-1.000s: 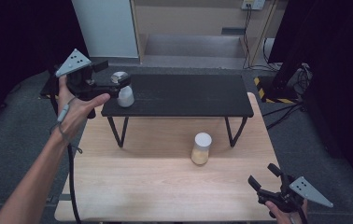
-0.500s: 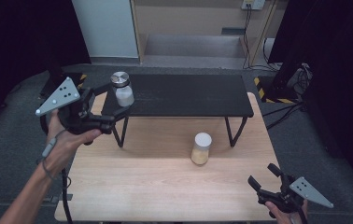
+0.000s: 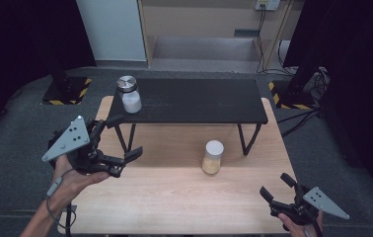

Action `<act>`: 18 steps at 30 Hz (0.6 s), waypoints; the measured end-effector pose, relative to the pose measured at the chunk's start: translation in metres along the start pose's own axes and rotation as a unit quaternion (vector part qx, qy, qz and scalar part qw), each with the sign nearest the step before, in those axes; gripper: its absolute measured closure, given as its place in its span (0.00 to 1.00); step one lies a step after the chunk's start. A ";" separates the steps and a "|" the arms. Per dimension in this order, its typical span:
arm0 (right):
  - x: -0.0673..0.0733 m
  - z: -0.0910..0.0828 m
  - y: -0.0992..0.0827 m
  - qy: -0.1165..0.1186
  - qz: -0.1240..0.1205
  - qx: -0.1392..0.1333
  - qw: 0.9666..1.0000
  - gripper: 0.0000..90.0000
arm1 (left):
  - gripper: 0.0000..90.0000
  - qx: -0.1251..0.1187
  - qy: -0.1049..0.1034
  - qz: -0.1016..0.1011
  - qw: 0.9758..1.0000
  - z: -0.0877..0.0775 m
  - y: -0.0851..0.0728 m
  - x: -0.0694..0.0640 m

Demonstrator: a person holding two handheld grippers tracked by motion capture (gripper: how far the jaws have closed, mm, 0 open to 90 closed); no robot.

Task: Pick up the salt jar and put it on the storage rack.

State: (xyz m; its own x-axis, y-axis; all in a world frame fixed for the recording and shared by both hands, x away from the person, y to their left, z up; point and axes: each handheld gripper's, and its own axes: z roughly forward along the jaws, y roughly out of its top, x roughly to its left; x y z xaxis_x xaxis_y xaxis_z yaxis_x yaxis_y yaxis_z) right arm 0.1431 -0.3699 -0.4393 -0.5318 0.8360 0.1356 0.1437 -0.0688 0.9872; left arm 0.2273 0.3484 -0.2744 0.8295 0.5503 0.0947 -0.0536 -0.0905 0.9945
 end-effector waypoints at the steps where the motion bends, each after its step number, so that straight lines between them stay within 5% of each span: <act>1: 0.000 0.000 0.000 0.001 -0.001 0.000 1.000 0.07 | 0.04 0.000 -0.002 -0.001 1.000 0.000 -0.006 0.000; 3: 0.000 0.000 0.000 0.000 -0.001 0.000 1.000 0.07 | 0.04 -0.009 -0.012 -0.024 1.000 0.001 -0.021 0.002; 18: 0.001 0.001 -0.001 0.000 -0.002 0.004 1.000 0.07 | 0.04 0.028 0.022 -0.012 0.999 0.015 -0.103 -0.024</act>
State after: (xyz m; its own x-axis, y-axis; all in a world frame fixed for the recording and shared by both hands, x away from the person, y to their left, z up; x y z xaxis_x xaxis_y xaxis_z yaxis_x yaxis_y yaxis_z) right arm 0.1435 -0.3686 -0.4398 -0.5323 0.8362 0.1319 0.1479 -0.0615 0.9871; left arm 0.2213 0.3324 -0.3799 0.8055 0.5879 0.0747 -0.0028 -0.1222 0.9925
